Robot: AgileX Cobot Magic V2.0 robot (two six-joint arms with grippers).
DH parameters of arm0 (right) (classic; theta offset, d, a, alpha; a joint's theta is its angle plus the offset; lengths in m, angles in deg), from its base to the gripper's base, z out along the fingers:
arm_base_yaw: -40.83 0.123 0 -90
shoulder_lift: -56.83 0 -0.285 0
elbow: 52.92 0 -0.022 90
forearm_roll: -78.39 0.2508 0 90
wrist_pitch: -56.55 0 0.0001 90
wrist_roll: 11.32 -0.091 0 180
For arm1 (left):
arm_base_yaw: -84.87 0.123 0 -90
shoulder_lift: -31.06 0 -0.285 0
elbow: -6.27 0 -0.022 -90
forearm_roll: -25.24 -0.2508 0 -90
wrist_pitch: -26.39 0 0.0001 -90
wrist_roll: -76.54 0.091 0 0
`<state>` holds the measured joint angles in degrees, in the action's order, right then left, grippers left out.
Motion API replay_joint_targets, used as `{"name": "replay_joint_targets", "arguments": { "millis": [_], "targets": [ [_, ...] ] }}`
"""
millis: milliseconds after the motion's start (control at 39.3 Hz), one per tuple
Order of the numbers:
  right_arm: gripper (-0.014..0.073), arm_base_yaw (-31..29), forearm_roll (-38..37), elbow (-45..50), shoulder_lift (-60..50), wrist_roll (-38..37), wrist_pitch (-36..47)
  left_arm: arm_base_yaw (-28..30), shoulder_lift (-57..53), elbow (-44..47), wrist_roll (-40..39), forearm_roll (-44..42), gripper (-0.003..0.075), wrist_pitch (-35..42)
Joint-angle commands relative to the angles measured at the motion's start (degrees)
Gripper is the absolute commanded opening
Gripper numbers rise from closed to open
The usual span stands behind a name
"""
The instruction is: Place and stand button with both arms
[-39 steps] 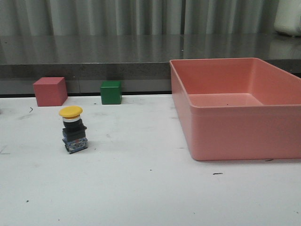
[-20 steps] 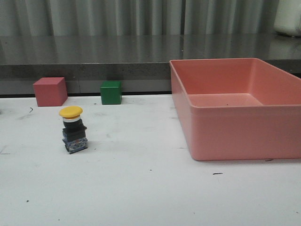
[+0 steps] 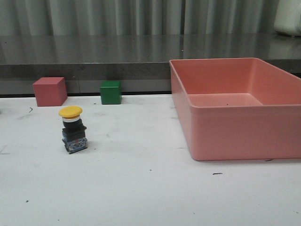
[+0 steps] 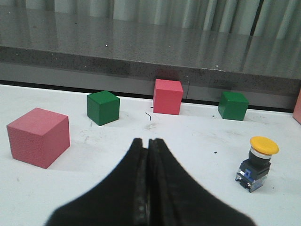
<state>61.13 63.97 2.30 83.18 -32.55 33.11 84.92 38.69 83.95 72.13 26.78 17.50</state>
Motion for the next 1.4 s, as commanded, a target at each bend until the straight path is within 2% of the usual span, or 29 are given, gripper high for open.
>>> {"name": "replay_joint_targets", "arguments": {
  "millis": [0,762,890,1042,1169,1372],
  "targets": [
    [-0.007,-0.37,-1.22,-1.62,0.36,0.55,4.24,0.09,-1.45,0.88,0.06,0.55,-0.002,5.38],
    [-0.007,-0.37,-1.64,-1.48,0.36,0.55,4.3,0.09,-1.45,0.88,0.06,0.55,-0.002,5.38],
    [-0.007,-0.39,-1.84,0.17,0.28,0.63,7.02,0.09,-1.45,0.88,0.06,0.55,-0.002,5.38],
    [-0.007,-0.89,-1.01,4.24,0.21,7.25,15.21,0.09,-1.45,0.88,0.06,0.55,-0.002,5.38],
    [-0.007,-4.53,5.45,8.83,-0.26,15.19,21.73,0.09,-1.45,0.88,0.06,0.55,-0.002,5.38],
    [-0.007,-11.72,11.03,16.16,-6.89,17.48,24.28,0.09,-1.45,0.88,0.06,0.55,-0.002,5.38]
  ]
}}
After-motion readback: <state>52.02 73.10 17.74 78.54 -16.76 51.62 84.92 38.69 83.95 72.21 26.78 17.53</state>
